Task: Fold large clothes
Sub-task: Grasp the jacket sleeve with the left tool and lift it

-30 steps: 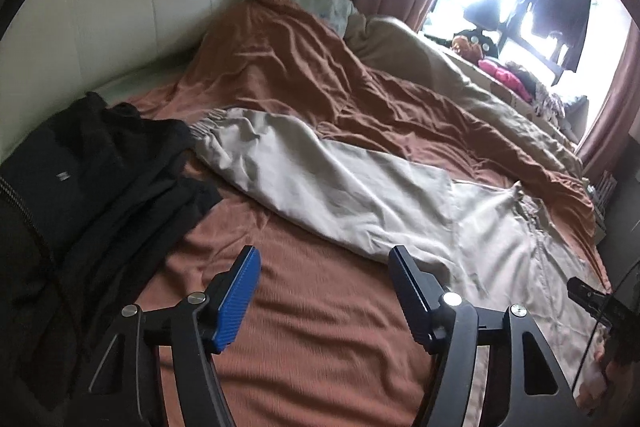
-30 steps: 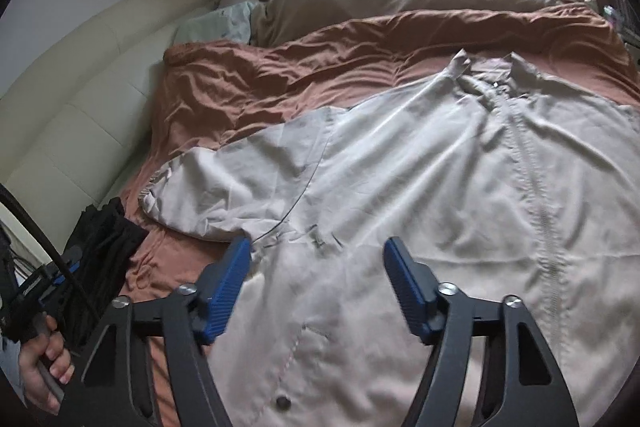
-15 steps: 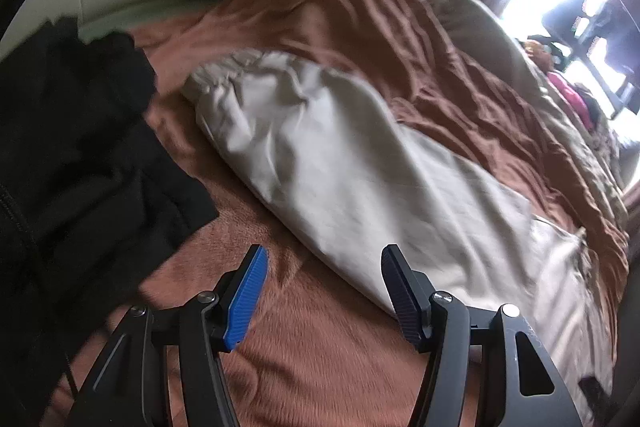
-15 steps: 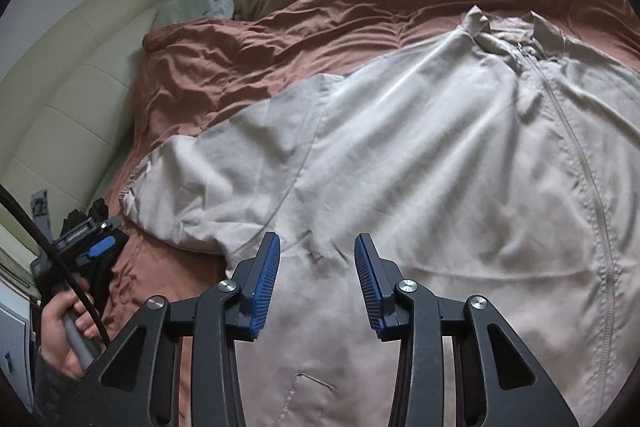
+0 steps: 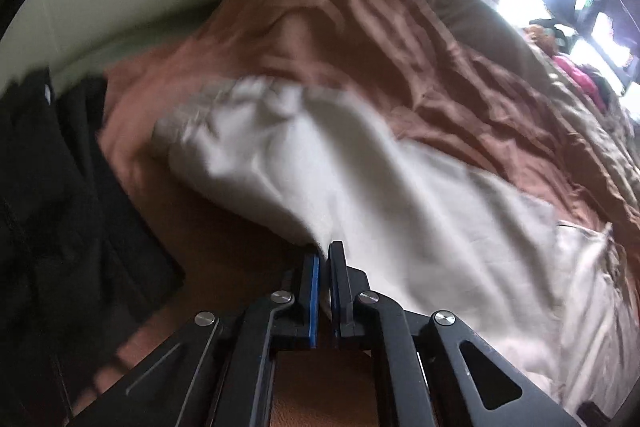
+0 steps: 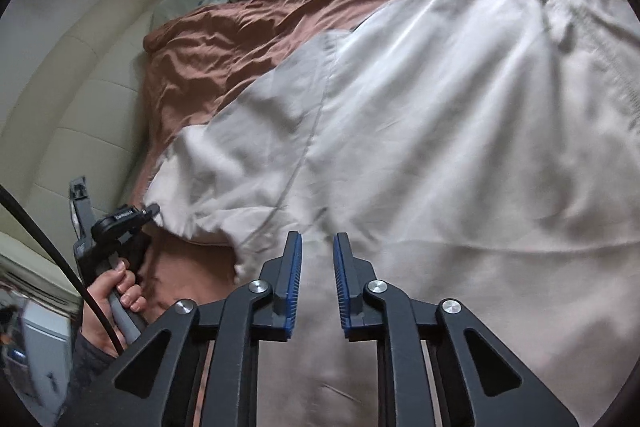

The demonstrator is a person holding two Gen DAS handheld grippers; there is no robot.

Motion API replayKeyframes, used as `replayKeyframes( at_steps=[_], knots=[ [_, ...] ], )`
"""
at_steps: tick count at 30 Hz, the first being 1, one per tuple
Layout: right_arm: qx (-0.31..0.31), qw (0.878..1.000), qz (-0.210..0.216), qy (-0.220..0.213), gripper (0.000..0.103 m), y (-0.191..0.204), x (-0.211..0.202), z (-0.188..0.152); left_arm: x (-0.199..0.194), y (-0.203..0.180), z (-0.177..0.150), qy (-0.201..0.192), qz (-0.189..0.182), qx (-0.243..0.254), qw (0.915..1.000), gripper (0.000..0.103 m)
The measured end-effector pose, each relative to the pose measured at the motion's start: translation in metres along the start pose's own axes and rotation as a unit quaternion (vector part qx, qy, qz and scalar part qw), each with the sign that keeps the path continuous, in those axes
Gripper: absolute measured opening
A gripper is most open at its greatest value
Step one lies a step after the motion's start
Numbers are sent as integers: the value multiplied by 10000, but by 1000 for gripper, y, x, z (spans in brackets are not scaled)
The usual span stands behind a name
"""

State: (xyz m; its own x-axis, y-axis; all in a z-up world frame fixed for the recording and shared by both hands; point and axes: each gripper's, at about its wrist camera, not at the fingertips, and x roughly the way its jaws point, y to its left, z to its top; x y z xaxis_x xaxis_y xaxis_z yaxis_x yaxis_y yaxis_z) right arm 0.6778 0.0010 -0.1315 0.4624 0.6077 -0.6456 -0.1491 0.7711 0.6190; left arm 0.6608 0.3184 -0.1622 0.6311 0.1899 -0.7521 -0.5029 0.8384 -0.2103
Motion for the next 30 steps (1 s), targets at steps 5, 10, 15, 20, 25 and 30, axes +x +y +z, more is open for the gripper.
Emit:
replayKeyframes(
  at_steps=[5,10,15,20,25,30],
  knots=[
    [40,9992,332,239,7,6,30,8,-48,-10,14,-271,-355,226,9987,4],
    [175,9961,658,569,3,3,70,11,-78,-31,22,-451,-629,546,9955,4],
    [296,9928,805,839,2,-11,96,15,-104,-63,23,-595,-983,911,9892,4],
    [357,9937,807,693,3,-18,73,22,-134,-97,23,-703,-1455,1153,9801,4],
    [539,9947,810,322,6,-36,19,26,-162,-140,13,-727,-1943,1521,9664,4],
    [609,9965,526,-223,60,-53,-39,21,-182,-178,-4,-725,-2330,1938,9502,4]
  ],
)
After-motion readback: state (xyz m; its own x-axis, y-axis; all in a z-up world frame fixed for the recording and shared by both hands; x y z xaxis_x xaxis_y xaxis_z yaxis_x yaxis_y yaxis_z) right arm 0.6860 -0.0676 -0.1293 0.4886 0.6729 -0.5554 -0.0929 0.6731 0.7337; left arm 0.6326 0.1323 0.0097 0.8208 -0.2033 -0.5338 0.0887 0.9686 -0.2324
